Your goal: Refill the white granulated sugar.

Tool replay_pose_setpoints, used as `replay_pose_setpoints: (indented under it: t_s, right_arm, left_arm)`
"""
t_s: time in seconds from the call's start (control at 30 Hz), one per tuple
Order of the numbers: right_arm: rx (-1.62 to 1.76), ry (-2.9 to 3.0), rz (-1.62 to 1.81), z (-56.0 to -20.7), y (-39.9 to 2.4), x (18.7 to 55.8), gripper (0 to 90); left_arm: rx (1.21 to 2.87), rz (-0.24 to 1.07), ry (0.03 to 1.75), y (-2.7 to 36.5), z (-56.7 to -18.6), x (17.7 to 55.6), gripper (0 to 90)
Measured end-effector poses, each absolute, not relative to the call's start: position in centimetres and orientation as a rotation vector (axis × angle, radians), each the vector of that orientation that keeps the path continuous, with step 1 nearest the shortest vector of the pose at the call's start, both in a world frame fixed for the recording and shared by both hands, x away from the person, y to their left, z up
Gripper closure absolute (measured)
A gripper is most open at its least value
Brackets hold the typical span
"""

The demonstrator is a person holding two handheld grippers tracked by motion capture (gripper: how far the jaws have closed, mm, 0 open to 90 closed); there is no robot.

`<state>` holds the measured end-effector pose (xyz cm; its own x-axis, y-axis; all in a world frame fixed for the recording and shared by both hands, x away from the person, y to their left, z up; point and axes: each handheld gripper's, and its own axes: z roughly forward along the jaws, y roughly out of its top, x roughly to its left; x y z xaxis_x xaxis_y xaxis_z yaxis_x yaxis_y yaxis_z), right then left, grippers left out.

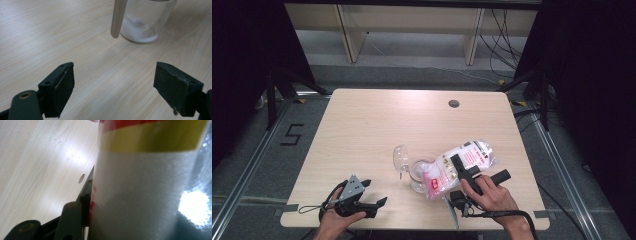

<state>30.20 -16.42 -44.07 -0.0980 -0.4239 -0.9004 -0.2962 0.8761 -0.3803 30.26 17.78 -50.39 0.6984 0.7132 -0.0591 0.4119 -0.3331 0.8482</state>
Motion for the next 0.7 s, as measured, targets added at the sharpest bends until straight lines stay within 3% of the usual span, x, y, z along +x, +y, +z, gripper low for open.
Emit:
replay_pose_setpoints:
  t_s: [0.7]
  right_arm:
    - [-0.58, 1.684, -0.12, -43.98, -16.68, 29.9, 57.6]
  left_arm:
    - [1.979, 0.413, 0.861, 17.93, -50.21, 30.19, 16.6]
